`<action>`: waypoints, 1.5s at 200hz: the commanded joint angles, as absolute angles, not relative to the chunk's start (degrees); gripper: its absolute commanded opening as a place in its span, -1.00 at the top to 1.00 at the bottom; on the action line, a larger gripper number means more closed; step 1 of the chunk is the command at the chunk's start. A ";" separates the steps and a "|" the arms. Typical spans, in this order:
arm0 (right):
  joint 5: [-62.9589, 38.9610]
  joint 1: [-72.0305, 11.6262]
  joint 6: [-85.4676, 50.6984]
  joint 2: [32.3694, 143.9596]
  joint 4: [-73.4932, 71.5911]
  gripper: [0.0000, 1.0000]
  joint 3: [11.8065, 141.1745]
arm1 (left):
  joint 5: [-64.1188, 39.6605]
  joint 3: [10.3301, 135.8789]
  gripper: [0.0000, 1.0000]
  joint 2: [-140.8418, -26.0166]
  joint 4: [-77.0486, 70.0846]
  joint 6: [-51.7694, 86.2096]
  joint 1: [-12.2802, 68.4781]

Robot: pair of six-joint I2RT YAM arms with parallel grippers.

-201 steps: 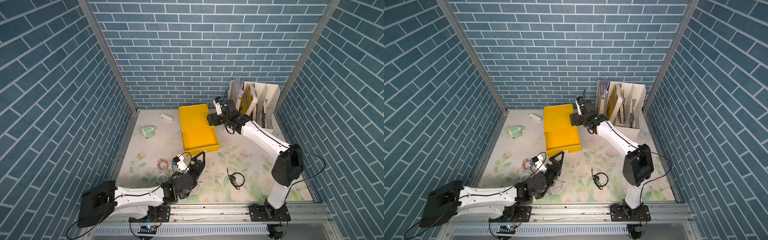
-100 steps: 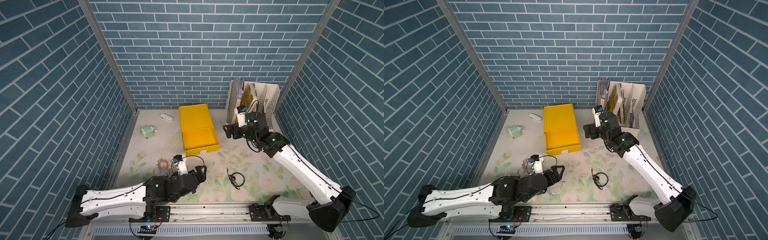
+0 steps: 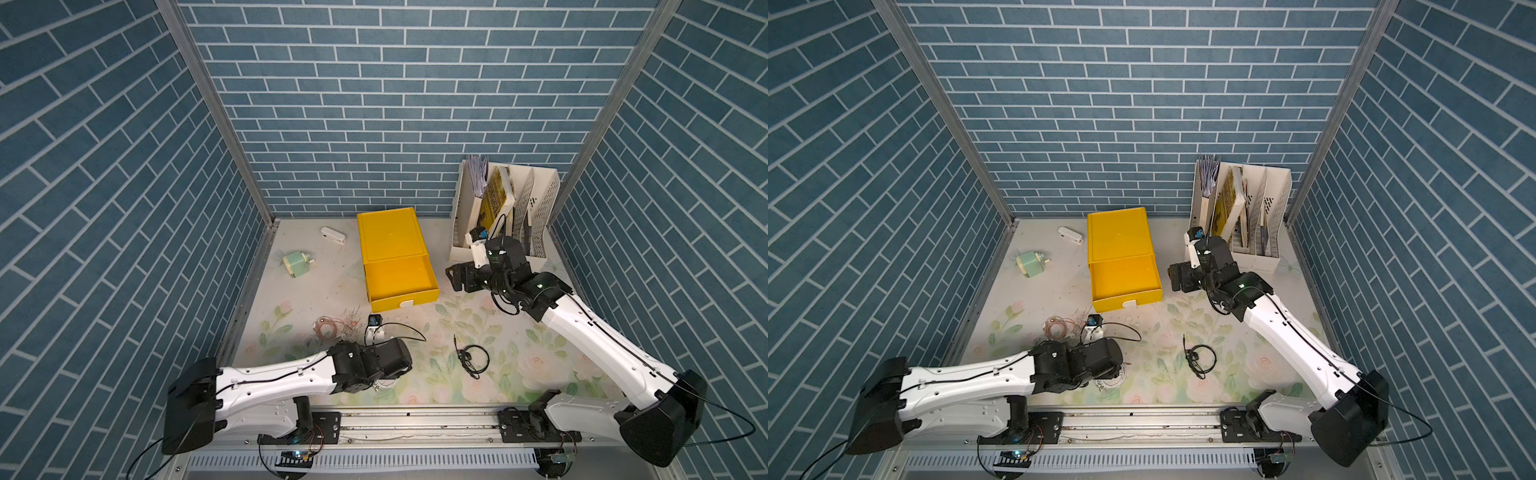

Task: Place the wired earphones into the drawer by color
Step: Pick up the wired earphones from the center of the board.

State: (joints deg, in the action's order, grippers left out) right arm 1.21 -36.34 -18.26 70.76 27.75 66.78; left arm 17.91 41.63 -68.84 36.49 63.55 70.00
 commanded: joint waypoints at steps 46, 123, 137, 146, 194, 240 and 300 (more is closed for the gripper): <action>0.48 -36.69 -20.21 69.78 26.13 -0.81 66.23 | 16.15 41.04 -0.18 -79.09 34.35 56.01 67.67; 0.67 -36.76 -19.92 69.26 25.70 -0.81 65.32 | 16.96 41.76 0.02 -86.63 32.62 54.34 66.77; 0.57 -36.69 -19.86 69.02 25.58 -0.81 65.13 | 17.21 41.66 0.04 -87.10 32.61 54.18 66.59; 0.53 -36.68 -19.86 68.95 25.49 -0.81 64.89 | 17.18 41.57 0.08 -87.51 32.61 53.96 66.54; 0.52 -36.71 -19.86 68.82 25.05 -0.81 64.70 | 16.68 41.65 0.54 -87.46 32.34 52.88 66.44; 0.14 -36.76 -20.13 68.75 24.63 -0.81 64.47 | 16.51 42.75 0.82 -85.91 33.12 51.99 67.37; -0.92 -36.79 -20.72 68.47 23.33 -0.81 64.16 | 18.27 50.39 1.00 -80.15 38.98 52.55 72.38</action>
